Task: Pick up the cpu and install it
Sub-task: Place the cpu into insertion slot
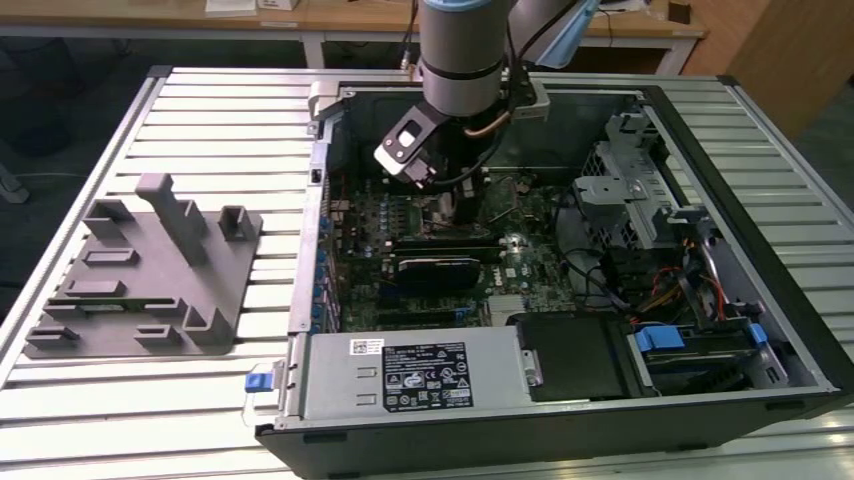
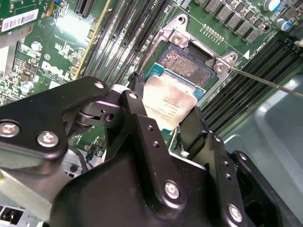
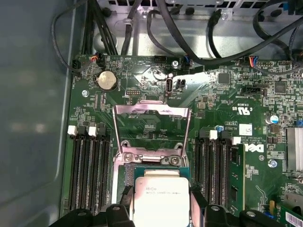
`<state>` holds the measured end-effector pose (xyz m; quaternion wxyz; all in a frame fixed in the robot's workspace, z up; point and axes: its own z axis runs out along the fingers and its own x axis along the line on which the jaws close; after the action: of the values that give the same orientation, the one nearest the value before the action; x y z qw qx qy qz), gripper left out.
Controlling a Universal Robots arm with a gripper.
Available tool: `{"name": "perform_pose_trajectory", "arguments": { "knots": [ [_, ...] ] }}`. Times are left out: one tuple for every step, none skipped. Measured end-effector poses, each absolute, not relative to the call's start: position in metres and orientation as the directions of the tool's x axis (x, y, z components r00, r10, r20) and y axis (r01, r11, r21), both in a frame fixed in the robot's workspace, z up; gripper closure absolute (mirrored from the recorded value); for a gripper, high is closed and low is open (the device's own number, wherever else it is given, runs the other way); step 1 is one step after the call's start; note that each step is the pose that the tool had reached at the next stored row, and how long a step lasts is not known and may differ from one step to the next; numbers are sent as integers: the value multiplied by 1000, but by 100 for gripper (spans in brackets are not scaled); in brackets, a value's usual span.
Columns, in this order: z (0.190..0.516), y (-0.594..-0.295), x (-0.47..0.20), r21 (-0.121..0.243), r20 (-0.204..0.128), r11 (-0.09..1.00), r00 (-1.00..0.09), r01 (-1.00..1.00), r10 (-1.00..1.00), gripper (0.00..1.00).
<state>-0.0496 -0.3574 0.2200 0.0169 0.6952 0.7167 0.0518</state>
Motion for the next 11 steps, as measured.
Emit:
{"name": "perform_pose_trajectory", "arguments": {
  "knots": [
    [219,-357,-50,97,48,28,-33,995,998,45],
    [219,-357,-50,96,48,28,-32,995,998,45],
    [218,-357,-50,95,48,28,-32,995,998,45],
    [217,-357,-50,94,48,28,-32,995,998,45],
    [217,-357,-50,93,48,27,-32,995,998,45],
    [216,-357,-50,92,48,27,-32,995,998,45],
    [216,-357,-50,92,48,27,-32,995,998,45],
    [215,-357,-50,91,48,27,-32,995,998,45],
    [215,-357,-50,90,48,27,-32,996,998,45],
    [215,-357,-50,90,48,27,-32,996,998,45],
    [214,-357,-50,89,48,27,-32,996,998,45]
  ]
}}
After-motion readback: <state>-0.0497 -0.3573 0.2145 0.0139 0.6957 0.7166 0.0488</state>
